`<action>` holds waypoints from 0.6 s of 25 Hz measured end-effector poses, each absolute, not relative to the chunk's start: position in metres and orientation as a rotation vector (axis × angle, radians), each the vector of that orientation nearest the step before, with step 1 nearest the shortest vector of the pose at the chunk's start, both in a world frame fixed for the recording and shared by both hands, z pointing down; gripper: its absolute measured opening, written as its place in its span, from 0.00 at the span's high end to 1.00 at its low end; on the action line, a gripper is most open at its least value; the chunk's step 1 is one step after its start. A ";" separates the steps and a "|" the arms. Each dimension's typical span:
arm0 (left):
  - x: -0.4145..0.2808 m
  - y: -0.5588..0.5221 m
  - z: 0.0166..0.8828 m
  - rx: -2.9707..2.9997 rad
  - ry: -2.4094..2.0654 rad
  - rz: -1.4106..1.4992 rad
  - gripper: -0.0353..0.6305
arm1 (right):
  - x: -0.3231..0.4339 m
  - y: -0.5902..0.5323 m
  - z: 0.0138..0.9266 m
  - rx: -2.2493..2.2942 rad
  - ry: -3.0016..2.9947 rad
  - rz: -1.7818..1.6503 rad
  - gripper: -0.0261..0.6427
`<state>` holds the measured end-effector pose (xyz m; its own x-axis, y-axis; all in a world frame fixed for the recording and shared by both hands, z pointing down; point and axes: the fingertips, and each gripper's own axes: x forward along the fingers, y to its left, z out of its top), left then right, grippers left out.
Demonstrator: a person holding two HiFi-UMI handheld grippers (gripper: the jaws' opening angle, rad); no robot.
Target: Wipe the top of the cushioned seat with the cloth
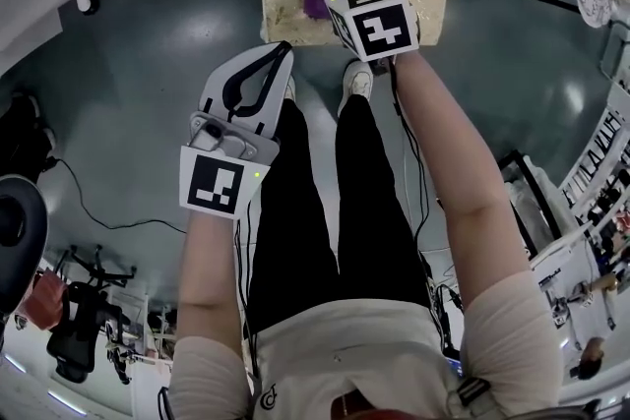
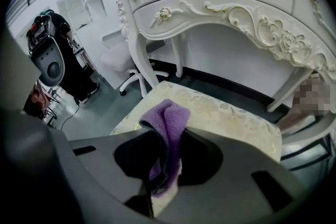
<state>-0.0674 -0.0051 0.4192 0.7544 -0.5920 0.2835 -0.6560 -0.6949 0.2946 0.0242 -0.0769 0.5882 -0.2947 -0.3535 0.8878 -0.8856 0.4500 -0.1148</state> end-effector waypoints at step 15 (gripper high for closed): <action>0.021 0.013 0.424 2.585 -0.931 0.284 0.93 | 0.131 -0.069 0.591 1.065 -1.831 0.764 0.83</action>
<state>0.0207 0.0132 0.4240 0.7604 -0.5702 0.3107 -0.6465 -0.7097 0.2798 0.1306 -0.0685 0.5905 -0.2653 -0.3634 0.8931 -0.8904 0.4477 -0.0823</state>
